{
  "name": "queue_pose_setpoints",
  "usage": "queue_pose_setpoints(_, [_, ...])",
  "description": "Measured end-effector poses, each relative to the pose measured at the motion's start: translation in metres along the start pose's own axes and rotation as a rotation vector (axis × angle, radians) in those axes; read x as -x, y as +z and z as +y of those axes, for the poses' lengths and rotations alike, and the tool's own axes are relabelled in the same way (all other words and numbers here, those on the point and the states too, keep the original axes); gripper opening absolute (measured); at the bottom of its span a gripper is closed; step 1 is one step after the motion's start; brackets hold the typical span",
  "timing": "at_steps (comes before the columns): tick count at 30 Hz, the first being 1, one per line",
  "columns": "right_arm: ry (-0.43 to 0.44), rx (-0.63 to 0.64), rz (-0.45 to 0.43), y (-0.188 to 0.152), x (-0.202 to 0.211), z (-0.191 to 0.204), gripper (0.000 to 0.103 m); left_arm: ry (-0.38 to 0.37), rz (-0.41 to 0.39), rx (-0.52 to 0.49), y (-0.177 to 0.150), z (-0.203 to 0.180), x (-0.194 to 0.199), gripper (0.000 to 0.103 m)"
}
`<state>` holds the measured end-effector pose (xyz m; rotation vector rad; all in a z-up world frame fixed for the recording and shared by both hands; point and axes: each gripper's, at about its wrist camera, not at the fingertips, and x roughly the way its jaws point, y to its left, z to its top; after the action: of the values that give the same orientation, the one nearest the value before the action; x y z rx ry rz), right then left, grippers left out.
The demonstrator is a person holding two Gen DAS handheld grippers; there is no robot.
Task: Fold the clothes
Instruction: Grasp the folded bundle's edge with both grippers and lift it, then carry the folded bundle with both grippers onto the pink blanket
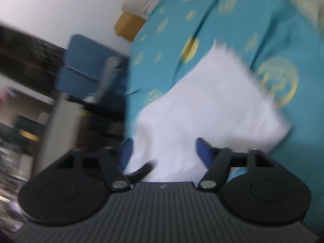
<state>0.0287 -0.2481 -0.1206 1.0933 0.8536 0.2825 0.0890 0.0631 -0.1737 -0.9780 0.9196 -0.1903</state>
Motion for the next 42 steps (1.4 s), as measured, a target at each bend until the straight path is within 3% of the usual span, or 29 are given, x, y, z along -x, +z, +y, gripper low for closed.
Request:
queue_pose_setpoints(6, [0.054,-0.267,0.155,-0.014,-0.041,-0.034,0.088,-0.04,-0.025,0.009,-0.002,-0.003,0.007,0.017])
queue_pose_setpoints(11, [-0.04,-0.416,0.022,-0.01,-0.039,-0.065,0.087,-0.065,-0.036,0.056,-0.001,0.007,0.009,0.016])
queue_pose_setpoints(13, [-0.085,-0.441,-0.048,-0.007,-0.03,-0.073,0.077,-0.073,-0.039,0.07,-0.001,0.008,0.009,0.016])
queue_pose_setpoints(16, [-0.122,-0.439,-0.097,-0.007,-0.023,-0.074,0.063,-0.083,-0.042,0.075,-0.002,0.011,0.014,0.015])
queue_pose_setpoints(17, [-0.134,-0.437,-0.112,-0.007,-0.021,-0.074,0.047,-0.085,-0.044,0.073,-0.003,0.013,0.018,0.015])
queue_pose_setpoints(21, [-0.148,-0.351,-0.145,-0.009,-0.018,-0.062,0.025,-0.083,-0.045,0.052,-0.002,0.016,0.028,0.015])
queue_pose_setpoints(26, [-0.118,-0.257,-0.212,-0.011,0.01,-0.034,0.019,-0.093,-0.025,0.016,-0.002,-0.003,0.052,0.015])
queue_pose_setpoints(33, [-0.092,-0.144,-0.275,-0.026,0.071,0.013,0.018,-0.15,-0.012,0.009,-0.012,-0.055,0.109,0.015])
queue_pose_setpoints(38, [-0.095,-0.1,-0.313,-0.038,0.12,0.04,0.018,-0.146,0.039,-0.05,-0.028,-0.091,0.145,0.015])
queue_pose_setpoints(42, [-0.089,-0.105,-0.346,-0.04,0.153,0.039,0.018,-0.153,0.089,-0.101,-0.046,-0.121,0.136,0.015])
